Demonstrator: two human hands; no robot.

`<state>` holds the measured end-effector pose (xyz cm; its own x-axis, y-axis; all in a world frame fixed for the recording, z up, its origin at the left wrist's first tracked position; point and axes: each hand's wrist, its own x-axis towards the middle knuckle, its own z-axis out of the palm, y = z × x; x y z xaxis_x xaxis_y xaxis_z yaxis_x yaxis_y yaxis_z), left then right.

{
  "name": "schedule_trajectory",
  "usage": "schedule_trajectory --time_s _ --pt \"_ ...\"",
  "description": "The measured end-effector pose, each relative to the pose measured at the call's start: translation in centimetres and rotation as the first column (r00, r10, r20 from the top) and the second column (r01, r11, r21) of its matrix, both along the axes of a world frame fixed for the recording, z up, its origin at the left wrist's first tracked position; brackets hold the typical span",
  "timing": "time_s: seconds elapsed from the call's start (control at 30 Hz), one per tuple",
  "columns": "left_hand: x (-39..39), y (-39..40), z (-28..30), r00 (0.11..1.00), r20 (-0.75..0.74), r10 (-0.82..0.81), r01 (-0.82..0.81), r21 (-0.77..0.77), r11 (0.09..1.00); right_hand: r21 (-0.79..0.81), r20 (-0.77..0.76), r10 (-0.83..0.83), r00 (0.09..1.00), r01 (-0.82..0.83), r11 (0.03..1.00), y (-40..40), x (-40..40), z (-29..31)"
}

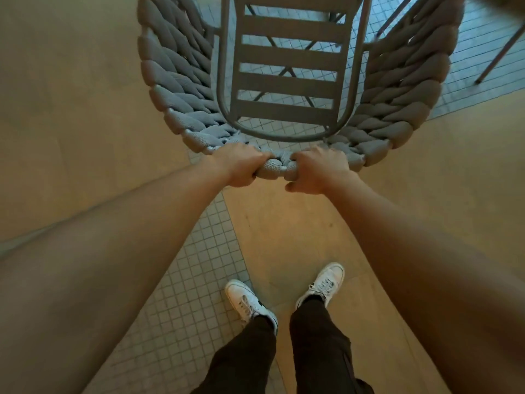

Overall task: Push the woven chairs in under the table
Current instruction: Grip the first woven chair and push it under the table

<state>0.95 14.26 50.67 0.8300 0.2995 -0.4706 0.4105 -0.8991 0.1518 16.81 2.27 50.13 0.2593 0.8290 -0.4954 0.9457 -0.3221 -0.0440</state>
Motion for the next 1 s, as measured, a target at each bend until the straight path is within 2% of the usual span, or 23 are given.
schedule_trajectory --time_s 0.17,0.37,0.6,0.83,1.0 --pt "1.0 2.6 0.6 0.998 0.041 -0.046 0.044 0.060 0.997 0.103 0.050 0.014 0.999 -0.019 0.995 2.1 0.8 0.3" --pt "3.3 4.9 1.4 0.999 0.040 -0.006 0.001 0.126 0.992 0.090 0.045 0.040 0.998 -0.044 0.995 4.8 3.2 1.1" --pt "7.7 10.7 3.0 0.999 0.048 -0.012 0.005 0.147 0.989 0.118 0.049 -0.016 0.999 0.010 0.993 10.5 7.3 2.3" --pt "9.7 14.3 2.4 0.991 0.056 -0.122 0.110 0.174 0.979 0.086 0.025 0.050 0.998 -0.052 0.995 13.5 9.7 2.5" --pt "10.3 16.5 2.0 0.985 0.075 -0.153 0.140 0.151 0.979 0.093 0.032 0.021 0.999 -0.024 0.995 15.1 10.3 2.2"
